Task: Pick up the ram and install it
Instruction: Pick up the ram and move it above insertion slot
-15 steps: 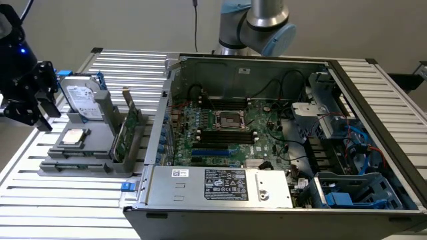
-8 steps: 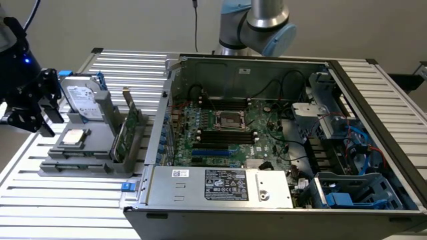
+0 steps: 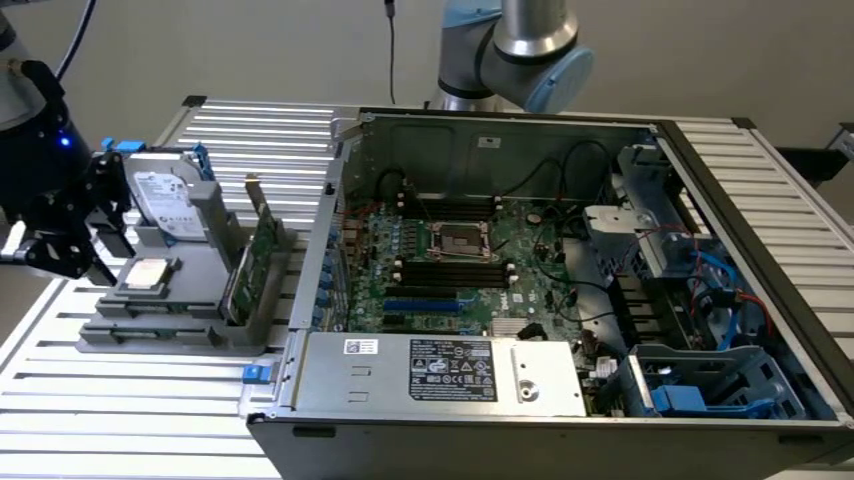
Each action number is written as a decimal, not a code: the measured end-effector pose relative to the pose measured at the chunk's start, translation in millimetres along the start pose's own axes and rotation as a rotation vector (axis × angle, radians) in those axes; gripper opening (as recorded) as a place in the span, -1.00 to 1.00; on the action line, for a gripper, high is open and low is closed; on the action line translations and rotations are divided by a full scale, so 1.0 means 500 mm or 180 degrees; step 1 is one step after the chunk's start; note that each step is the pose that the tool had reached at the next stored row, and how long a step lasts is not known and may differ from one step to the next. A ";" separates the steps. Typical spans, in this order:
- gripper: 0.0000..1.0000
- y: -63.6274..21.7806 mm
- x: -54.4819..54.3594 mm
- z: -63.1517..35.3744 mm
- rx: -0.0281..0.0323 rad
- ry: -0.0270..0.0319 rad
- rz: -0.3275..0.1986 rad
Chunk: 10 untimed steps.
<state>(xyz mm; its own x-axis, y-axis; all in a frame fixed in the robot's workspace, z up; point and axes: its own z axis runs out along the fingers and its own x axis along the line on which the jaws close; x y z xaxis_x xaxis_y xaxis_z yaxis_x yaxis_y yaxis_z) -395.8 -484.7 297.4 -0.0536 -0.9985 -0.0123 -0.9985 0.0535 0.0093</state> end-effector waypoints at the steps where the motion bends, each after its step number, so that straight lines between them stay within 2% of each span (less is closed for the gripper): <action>1: -0.15 0.000 0.001 0.004 0.0001 0.0000 0.0009; 10: -0.15 -0.005 0.012 0.036 0.0001 0.0000 0.0041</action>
<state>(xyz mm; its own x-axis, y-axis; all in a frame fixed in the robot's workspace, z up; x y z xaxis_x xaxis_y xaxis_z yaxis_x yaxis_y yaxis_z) -393.7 -490.4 279.1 -0.0665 -0.9977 -0.0123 -0.9978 0.0663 0.0092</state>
